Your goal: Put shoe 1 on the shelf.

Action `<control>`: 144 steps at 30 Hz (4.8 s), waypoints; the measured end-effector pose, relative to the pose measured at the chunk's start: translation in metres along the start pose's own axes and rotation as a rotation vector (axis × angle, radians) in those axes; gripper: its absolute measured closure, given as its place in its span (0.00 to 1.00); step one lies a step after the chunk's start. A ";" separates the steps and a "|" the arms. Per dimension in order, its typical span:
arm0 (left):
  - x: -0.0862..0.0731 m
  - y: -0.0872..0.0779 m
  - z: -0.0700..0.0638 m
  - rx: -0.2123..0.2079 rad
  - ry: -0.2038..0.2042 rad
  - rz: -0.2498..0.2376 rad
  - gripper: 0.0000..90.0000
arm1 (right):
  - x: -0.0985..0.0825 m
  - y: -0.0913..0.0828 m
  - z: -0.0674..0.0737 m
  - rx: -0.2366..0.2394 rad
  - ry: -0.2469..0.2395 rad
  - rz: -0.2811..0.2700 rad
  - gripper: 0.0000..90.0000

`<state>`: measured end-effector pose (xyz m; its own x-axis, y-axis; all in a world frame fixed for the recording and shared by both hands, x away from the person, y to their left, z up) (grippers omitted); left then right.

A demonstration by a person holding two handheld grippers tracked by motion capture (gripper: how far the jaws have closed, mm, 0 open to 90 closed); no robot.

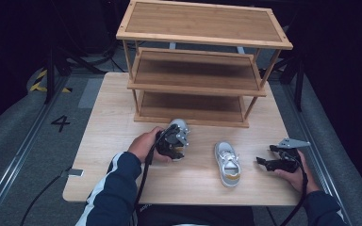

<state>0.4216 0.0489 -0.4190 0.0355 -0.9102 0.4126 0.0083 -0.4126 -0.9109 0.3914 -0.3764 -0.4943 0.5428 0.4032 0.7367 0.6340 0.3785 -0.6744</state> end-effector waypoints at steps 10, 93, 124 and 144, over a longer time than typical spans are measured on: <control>0.012 -0.003 0.033 0.026 -0.013 -0.054 0.77 | 0.000 0.000 0.000 0.004 -0.003 0.000 0.16; -0.024 0.038 0.108 0.400 -0.514 -0.393 0.42 | -0.001 -0.001 0.000 0.006 -0.002 -0.001 0.16; -0.026 0.039 0.088 0.417 -0.456 -0.310 0.37 | -0.001 -0.001 0.000 0.005 -0.004 -0.001 0.16; -0.069 0.022 0.001 0.351 -0.341 -0.224 0.30 | -0.001 -0.001 0.000 0.004 -0.002 -0.001 0.16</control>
<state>0.4204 0.1030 -0.4678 0.3164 -0.7137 0.6249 0.3848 -0.5056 -0.7722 0.3900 -0.3772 -0.4943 0.5415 0.4046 0.7370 0.6322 0.3819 -0.6742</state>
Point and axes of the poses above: each handheld gripper's, and its own axes: y roughly forward along the jaws, x roughly out of its top, z roughly to its left, the point moved 1 cm from there along y, roughly forward along the jaws, and after that the axes turned 5 degrees about -x, right-handed, at the moved point
